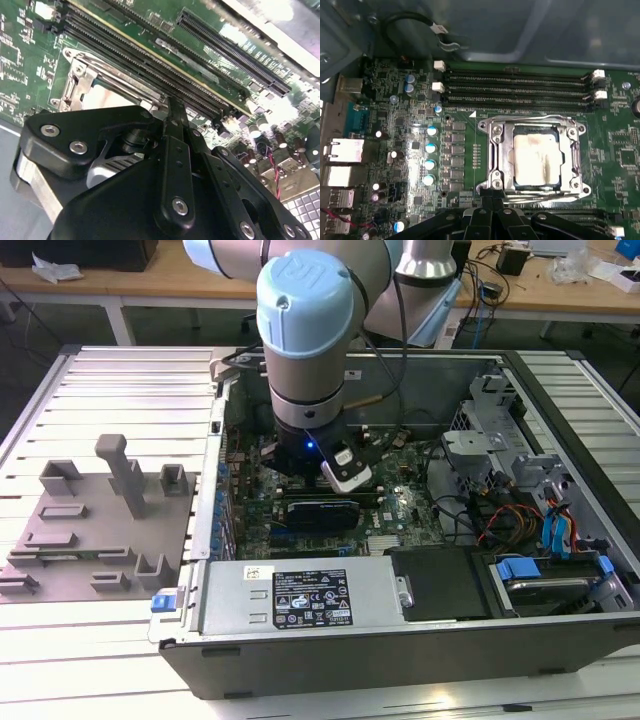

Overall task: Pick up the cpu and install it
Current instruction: 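Install the second cpu locking lever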

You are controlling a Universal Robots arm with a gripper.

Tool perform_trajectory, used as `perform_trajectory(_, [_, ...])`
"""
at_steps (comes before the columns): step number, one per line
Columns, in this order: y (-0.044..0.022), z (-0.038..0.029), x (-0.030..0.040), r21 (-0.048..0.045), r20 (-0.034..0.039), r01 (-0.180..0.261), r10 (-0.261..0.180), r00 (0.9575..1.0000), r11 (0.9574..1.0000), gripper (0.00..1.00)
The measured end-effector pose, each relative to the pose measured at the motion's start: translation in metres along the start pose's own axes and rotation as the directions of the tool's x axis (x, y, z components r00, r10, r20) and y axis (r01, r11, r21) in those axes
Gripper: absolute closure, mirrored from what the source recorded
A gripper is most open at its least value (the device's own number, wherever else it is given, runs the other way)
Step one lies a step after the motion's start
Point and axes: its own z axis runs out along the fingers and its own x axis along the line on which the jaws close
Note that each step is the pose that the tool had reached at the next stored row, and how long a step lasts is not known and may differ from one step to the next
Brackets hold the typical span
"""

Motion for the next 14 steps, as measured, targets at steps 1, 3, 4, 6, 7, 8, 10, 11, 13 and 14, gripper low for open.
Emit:
perform_trajectory(1, [-0.0001, 0.0005, 0.0001, -0.0065, -0.0004, 0.002, -0.002, 1.0000, 1.0000, 0.89])
perform_trajectory(3, [-0.0005, 0.0018, 0.0004, -0.0169, -0.0012, 0.007, -0.007, 1.0000, 0.9998, 0.89])
perform_trajectory(4, [-0.0008, 0.0025, 0.0006, -0.0210, -0.0017, 0.010, -0.010, 1.0000, 0.9997, 0.89])
perform_trajectory(6, [-0.0017, 0.0049, 0.0012, -0.0328, -0.0025, 0.017, -0.017, 0.9999, 0.9993, 0.89])
perform_trajectory(7, [-0.0020, 0.0055, 0.0015, -0.0360, -0.0028, 0.019, -0.019, 0.9998, 0.9992, 0.89])
perform_trajectory(8, [-0.0023, 0.0058, 0.0019, -0.0391, -0.0035, 0.022, -0.022, 0.9998, 0.9990, 0.89])
perform_trajectory(10, [-0.0026, 0.0060, 0.0022, -0.0412, -0.0040, 0.025, -0.025, 0.9997, 0.9989, 0.89])
perform_trajectory(11, [-0.0026, 0.0060, 0.0022, -0.0412, -0.0041, 0.025, -0.026, 0.9997, 0.9988, 0.89])
perform_trajectory(13, [-0.0026, 0.0060, 0.0023, -0.0413, -0.0044, 0.026, -0.026, 0.9996, 0.9988, 0.89])
perform_trajectory(14, [-0.0027, 0.0060, 0.0023, -0.0412, -0.0045, 0.027, -0.027, 0.9996, 0.9988, 0.89])
